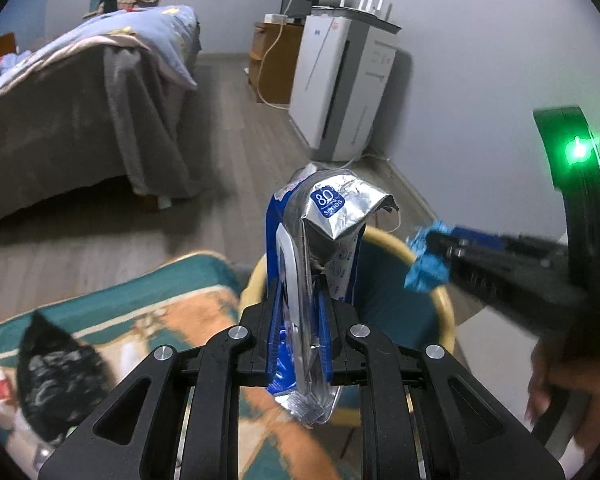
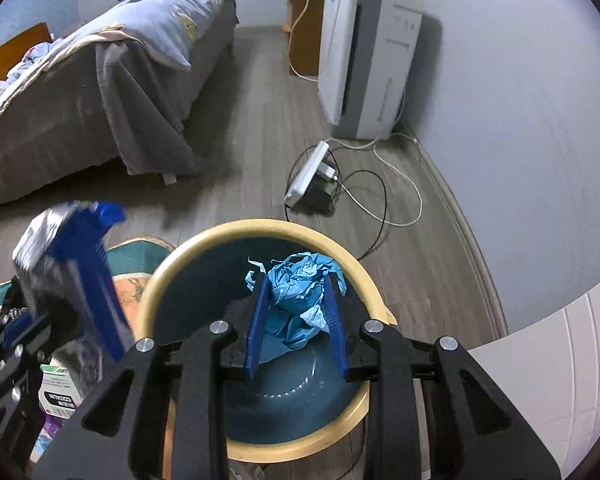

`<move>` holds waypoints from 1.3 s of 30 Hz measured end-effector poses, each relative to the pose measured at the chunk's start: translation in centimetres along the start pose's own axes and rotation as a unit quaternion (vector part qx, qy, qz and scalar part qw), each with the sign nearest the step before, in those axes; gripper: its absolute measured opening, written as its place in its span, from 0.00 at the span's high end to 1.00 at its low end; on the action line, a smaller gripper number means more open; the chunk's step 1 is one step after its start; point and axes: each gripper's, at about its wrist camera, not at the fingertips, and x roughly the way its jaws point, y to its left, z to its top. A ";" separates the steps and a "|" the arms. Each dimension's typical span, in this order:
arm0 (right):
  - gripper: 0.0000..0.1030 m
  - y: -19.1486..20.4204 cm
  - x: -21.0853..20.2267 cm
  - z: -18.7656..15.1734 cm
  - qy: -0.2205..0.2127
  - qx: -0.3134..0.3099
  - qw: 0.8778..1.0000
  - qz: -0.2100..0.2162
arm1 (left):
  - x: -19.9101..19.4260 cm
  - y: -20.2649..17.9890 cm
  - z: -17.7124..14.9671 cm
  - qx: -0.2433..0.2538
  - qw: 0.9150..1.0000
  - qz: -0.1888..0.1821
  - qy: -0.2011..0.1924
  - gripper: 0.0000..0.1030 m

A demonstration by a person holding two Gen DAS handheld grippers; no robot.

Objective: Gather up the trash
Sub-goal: 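Carry both items to the yellow-rimmed bin and open both tools to drop them, then grasp the pink snack wrapper with left tool while right tool grasps COLTALIN box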

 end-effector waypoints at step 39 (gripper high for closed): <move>0.06 12.0 -2.1 -0.8 -0.001 -0.079 0.990 0.117 | -15.9 18.1 -6.4 -0.076 0.975 0.205 -0.032 0.06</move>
